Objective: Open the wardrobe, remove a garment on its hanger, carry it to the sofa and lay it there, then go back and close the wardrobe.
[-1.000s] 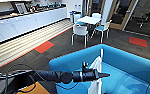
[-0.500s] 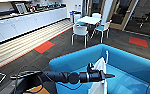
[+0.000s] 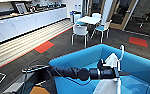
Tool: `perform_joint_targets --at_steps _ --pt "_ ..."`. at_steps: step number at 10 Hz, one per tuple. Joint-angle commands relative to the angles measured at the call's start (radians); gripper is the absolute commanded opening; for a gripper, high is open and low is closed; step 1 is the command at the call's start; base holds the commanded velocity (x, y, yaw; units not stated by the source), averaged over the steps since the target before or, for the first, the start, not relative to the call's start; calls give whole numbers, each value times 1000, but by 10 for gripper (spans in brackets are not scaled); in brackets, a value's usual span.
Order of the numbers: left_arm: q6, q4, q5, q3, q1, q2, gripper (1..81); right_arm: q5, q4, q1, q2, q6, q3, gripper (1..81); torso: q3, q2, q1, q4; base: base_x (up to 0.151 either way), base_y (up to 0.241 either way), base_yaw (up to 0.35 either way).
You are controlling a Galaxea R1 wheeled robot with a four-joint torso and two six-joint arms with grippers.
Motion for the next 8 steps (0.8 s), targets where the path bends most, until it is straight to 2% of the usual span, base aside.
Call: perform_joint_targets --at_steps 1,8 --pt "12 38 -14 -82 -106 48 10 -66 2 0 8 1 1 811 0 0 0 0 0 0 0" --pt "12 122 -8 -508 -80 172 10 -71 2 2 13 1 0 811 0 0 0 0 0 0 0"
